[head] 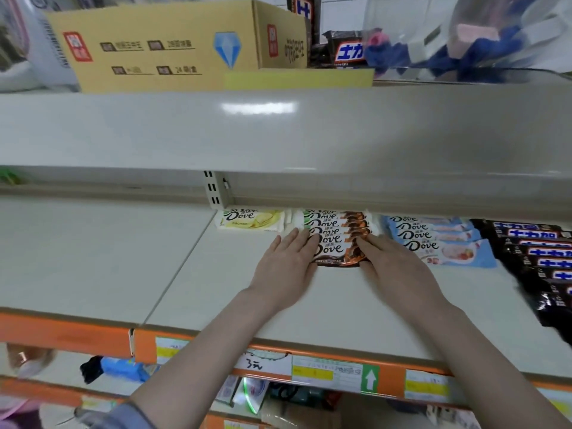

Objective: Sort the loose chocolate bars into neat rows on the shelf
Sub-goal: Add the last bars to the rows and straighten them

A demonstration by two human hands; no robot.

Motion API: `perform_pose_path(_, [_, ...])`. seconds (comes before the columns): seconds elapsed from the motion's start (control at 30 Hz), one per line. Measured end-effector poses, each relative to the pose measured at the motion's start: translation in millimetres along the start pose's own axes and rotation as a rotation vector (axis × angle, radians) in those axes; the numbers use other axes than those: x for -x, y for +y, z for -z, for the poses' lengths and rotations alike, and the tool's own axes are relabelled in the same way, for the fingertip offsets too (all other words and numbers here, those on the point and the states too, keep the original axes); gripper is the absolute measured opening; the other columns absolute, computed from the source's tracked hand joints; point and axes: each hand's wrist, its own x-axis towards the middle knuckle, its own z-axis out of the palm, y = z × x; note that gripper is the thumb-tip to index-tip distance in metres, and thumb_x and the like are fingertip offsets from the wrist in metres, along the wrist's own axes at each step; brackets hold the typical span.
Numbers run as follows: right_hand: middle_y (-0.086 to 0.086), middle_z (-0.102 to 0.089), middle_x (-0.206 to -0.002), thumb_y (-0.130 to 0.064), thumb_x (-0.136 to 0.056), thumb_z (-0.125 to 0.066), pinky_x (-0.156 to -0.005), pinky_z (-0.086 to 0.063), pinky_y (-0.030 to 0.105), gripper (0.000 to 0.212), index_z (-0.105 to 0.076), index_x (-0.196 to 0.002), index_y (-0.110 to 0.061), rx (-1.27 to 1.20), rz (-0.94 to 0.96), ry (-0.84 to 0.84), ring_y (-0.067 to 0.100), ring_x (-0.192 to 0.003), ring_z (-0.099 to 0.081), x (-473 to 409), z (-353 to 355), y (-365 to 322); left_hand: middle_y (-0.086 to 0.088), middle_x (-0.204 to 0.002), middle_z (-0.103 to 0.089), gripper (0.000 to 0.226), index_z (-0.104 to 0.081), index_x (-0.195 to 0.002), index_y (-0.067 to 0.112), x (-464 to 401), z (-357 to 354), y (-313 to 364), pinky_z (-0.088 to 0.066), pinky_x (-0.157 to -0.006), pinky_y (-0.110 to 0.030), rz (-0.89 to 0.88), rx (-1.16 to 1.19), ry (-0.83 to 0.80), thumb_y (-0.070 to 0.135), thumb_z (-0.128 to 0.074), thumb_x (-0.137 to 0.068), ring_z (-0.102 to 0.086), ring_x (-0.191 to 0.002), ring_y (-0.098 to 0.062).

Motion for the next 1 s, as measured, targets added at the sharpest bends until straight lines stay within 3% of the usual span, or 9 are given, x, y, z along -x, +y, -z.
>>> perform_pose_path(0.23, [0.018, -0.062, -0.115, -0.024, -0.086, -0.060, -0.092, -0.045, 0.042, 0.041, -0.057, -0.118, 0.000, -0.021, 0.021, 0.112, 0.037, -0.107, -0.057, -6, 1, 1, -0.001, -0.159, -0.008, 0.058, -0.012, -0.150, 0.019, -9, -2, -11, 0.001, -0.116, -0.035, -0.043, 0.028, -0.017, 0.041, -0.028, -0.099, -0.001, -0.146, -0.020])
perform_pose_path(0.33, [0.012, -0.042, -0.142, -0.038, -0.094, -0.042, -0.110, -0.023, 0.034, 0.053, -0.037, -0.137, -0.006, 0.038, 0.027, 0.018, 0.028, -0.133, -0.035, -14, 0, 1, 0.001, -0.159, -0.005, 0.061, -0.008, -0.150, 0.017, -21, -2, -13, 0.004, -0.116, -0.035, -0.070, -0.007, -0.051, 0.045, -0.024, -0.099, 0.002, -0.146, -0.017])
perform_pose_path(0.43, [0.004, -0.024, -0.153, -0.043, -0.097, -0.027, -0.112, -0.004, 0.026, 0.058, -0.019, -0.144, -0.012, 0.036, 0.017, -0.037, 0.019, -0.141, -0.017, -16, -4, 4, 0.001, -0.159, -0.004, 0.061, -0.005, -0.150, 0.017, -26, -5, -13, 0.003, -0.118, -0.035, -0.088, 0.009, -0.099, 0.045, -0.022, -0.099, 0.003, -0.146, -0.014])
perform_pose_path(0.67, [0.002, -0.016, -0.155, -0.045, -0.096, -0.025, -0.114, -0.002, 0.027, 0.059, -0.014, -0.146, -0.015, 0.036, -0.012, -0.071, 0.017, -0.143, -0.011, -12, 0, 0, 0.002, -0.159, -0.001, 0.062, -0.004, -0.150, 0.018, -23, -8, -13, 0.006, -0.117, -0.035, -0.081, 0.068, -0.108, 0.048, -0.020, -0.098, 0.005, -0.146, -0.014])
perform_pose_path(0.8, [0.006, -0.036, -0.146, -0.043, -0.095, -0.034, -0.112, -0.013, 0.028, 0.055, -0.032, -0.140, -0.012, 0.012, -0.020, -0.012, 0.022, -0.137, -0.027, -12, 4, -5, -0.001, -0.159, -0.006, 0.060, -0.010, -0.150, 0.016, -22, -2, -16, 0.003, -0.117, -0.034, -0.056, 0.125, -0.039, 0.043, -0.025, -0.099, 0.001, -0.146, -0.016])
perform_pose_path(0.9, [0.011, -0.057, -0.125, -0.033, -0.093, -0.047, -0.101, -0.031, 0.033, 0.042, -0.051, -0.126, -0.008, -0.028, -0.007, 0.083, 0.028, -0.117, -0.050, -13, 4, -14, -0.008, -0.158, -0.015, 0.058, -0.017, -0.149, 0.011, -17, 5, -34, -0.005, -0.118, -0.033, -0.001, 0.139, 0.048, 0.038, -0.030, -0.099, -0.008, -0.146, -0.020])
perform_pose_path(1.0, [0.010, -0.061, -0.116, -0.029, -0.092, -0.049, -0.096, -0.036, 0.034, 0.036, -0.055, -0.120, -0.008, -0.025, -0.015, 0.117, 0.028, -0.109, -0.054, -16, 1, -23, -0.009, -0.157, -0.017, 0.056, -0.018, -0.148, 0.010, -13, 8, -59, -0.007, -0.117, -0.034, 0.088, 0.098, 0.034, 0.036, -0.029, -0.100, -0.010, -0.145, -0.022])
